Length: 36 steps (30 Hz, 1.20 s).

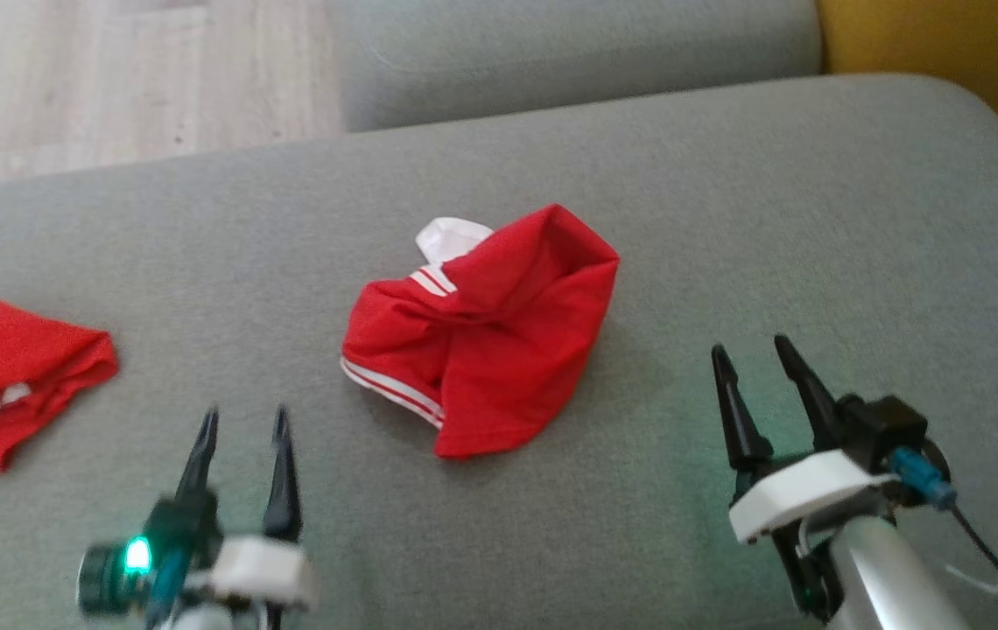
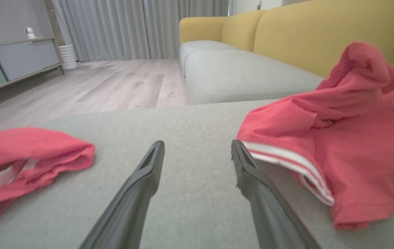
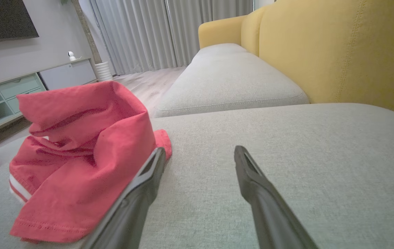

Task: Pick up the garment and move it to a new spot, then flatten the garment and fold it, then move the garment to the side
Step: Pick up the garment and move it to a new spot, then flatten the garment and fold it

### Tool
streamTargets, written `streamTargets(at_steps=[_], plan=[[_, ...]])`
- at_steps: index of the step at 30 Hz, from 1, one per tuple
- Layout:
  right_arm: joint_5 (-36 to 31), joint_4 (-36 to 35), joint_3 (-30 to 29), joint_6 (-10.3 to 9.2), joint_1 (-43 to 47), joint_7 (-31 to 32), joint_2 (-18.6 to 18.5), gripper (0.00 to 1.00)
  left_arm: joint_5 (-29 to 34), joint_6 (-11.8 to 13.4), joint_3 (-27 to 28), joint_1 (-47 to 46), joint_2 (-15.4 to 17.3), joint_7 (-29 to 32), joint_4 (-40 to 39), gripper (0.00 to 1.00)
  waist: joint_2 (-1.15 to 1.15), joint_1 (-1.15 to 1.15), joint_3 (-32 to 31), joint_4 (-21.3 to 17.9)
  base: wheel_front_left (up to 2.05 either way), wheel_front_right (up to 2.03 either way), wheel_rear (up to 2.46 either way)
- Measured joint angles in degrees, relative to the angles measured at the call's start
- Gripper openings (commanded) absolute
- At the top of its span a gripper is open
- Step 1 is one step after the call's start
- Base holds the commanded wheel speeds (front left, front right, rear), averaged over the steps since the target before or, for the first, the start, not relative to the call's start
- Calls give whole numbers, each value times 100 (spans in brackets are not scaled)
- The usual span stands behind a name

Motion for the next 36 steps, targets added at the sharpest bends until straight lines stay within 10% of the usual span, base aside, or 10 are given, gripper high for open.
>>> streamTargets(at_steps=[11, 21, 36], plan=[[-2, 82, 294, 0, 257, 0, 22, 100, 103, -108, 464, 944, -224, 0, -379, 100, 0, 0, -158, 258, 0, 0, 0], [200, 688, 2540, 0, -486, 0, 16, 100, 146, -305, 77, 632, -246, 0, -192, 100, 0, 1, 67, 967, 0, 0, 0], [-108, 2227, 2447, 0, -1184, -34, -14, 100, -222, -216, -461, 420, -256, 0, -79, 100, 0, 2, 659, 2043, 0, 0, 0]])
